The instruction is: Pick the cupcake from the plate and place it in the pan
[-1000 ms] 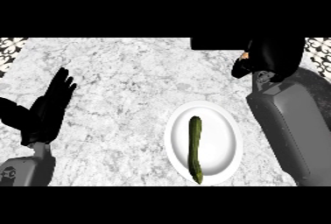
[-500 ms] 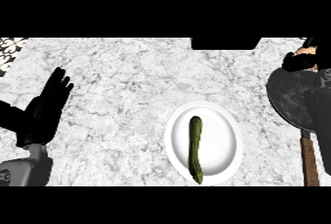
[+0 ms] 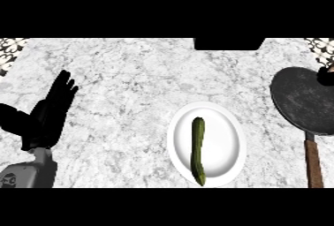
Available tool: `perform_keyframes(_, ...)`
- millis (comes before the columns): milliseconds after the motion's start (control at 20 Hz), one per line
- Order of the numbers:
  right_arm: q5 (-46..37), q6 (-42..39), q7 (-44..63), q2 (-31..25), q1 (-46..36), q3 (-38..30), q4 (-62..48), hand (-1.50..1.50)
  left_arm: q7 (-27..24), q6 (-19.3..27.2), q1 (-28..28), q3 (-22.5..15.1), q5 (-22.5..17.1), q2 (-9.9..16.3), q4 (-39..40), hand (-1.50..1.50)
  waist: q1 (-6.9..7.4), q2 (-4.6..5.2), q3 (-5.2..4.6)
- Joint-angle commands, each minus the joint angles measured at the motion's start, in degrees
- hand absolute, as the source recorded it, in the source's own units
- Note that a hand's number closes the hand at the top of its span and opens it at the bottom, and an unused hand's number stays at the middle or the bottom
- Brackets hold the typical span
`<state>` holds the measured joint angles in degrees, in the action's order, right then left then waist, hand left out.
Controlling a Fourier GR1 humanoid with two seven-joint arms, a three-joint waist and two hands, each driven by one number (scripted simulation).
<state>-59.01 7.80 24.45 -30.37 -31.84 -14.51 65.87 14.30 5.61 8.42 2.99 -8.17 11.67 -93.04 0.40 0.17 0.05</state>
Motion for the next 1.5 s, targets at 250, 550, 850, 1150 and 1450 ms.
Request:
perform_keyframes(250,4.84,14.28,-20.98,-0.95,-1.18,-5.24,-25.94,1.50,-0.71,-1.73,-1.73,1.45,-1.55,0.01,-1.77,0.00,1.14,0.22,0.06)
perform_keyframes(550,7.09,14.23,-13.54,-0.48,-5.34,-10.34,-37.05,-1.50,0.14,-1.08,2.53,0.95,-0.18,-0.27,1.51,0.00,1.16,0.45,0.10)
perform_keyframes(850,10.58,11.96,-21.95,-1.97,-9.24,-12.49,-47.51,-1.50,-0.95,-1.25,2.60,0.61,0.57,-1.16,3.00,0.00,1.09,0.37,0.07)
perform_keyframes(1150,21.90,13.77,-37.32,-4.08,-4.50,-21.50,-42.09,-1.50,-1.78,-1.82,1.98,2.95,-0.03,0.43,3.51,0.00,-0.47,-0.02,0.06)
perform_keyframes(1450,33.92,7.88,-41.76,-3.18,-1.40,-30.19,-38.69,-1.50,1.27,0.73,0.90,0.94,2.10,-1.06,0.23,0.00,-1.35,-0.50,0.00)
